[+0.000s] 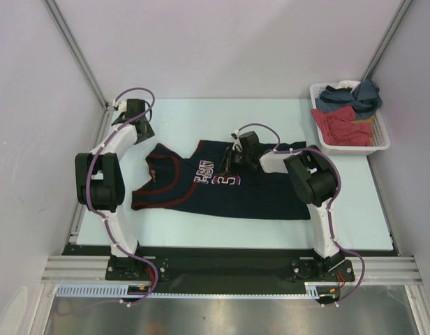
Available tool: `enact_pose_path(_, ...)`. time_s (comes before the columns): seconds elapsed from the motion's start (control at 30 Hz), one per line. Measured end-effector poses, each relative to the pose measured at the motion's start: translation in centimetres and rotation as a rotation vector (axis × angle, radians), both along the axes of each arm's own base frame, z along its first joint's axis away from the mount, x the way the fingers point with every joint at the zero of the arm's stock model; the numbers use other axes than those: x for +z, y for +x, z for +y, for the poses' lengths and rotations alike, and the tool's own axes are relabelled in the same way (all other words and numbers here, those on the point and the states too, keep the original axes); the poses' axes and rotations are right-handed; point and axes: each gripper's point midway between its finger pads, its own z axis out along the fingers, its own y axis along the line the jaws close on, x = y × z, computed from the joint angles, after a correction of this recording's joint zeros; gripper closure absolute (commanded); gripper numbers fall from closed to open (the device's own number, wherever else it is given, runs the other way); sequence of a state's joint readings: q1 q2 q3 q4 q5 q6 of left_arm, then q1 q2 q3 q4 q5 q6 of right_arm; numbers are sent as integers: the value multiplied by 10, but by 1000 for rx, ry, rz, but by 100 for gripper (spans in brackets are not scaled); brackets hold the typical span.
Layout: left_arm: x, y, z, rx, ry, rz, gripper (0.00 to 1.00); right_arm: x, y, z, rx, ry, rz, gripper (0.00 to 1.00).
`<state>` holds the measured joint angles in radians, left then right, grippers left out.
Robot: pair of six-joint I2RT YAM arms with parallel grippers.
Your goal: Fold and stack the tank tops
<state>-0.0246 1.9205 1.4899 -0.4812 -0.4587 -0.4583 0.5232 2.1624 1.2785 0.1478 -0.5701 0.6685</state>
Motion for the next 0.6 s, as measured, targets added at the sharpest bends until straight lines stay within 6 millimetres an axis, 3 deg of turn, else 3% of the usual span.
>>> enact_pose_path(0.17, 11, -3, -26, -111, -43, -23, 18, 2, 3, -11, -24, -45, -55, 89)
enact_pose_path(0.3, 38, 13, -93, -319, -116, -120, 18, 9, 5, -26, -51, -108, -109, 68)
enact_pose_path(0.43, 56, 27, -159, -497, -190, -171, 21, 26, 15, -52, -104, -186, -168, 62)
enact_pose_path(0.5, 56, 35, -190, -566, -220, -183, 21, 38, 24, -72, -149, -223, -197, 53)
enact_pose_path(0.6, 37, 36, -220, -629, -250, -152, 21, 62, 42, -108, -235, -258, -245, 47)
